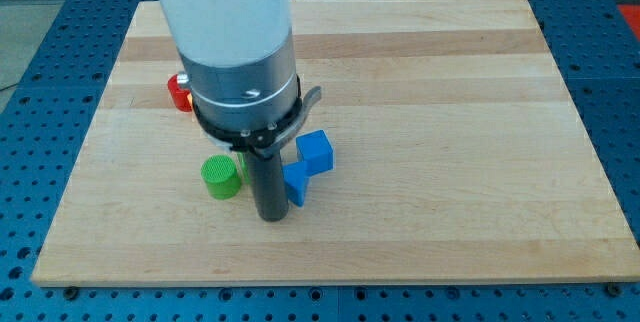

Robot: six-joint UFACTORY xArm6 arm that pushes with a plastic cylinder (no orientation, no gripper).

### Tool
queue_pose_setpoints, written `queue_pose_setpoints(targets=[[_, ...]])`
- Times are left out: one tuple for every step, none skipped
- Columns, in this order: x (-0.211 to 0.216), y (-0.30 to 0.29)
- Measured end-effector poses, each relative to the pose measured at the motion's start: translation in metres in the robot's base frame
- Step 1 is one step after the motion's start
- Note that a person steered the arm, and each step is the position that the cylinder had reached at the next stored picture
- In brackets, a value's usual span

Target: Push green circle towards yellow hexagon

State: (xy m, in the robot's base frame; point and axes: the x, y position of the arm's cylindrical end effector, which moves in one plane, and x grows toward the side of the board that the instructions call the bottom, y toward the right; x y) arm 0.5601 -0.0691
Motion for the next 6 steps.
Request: queue_pose_setpoints(targets=[[0.015,-0.013],[0.015,-0.051],[-0.005,-0.055],[-0.033,-0.063],[-0.053,-0.078],[-0.047,-0.088]])
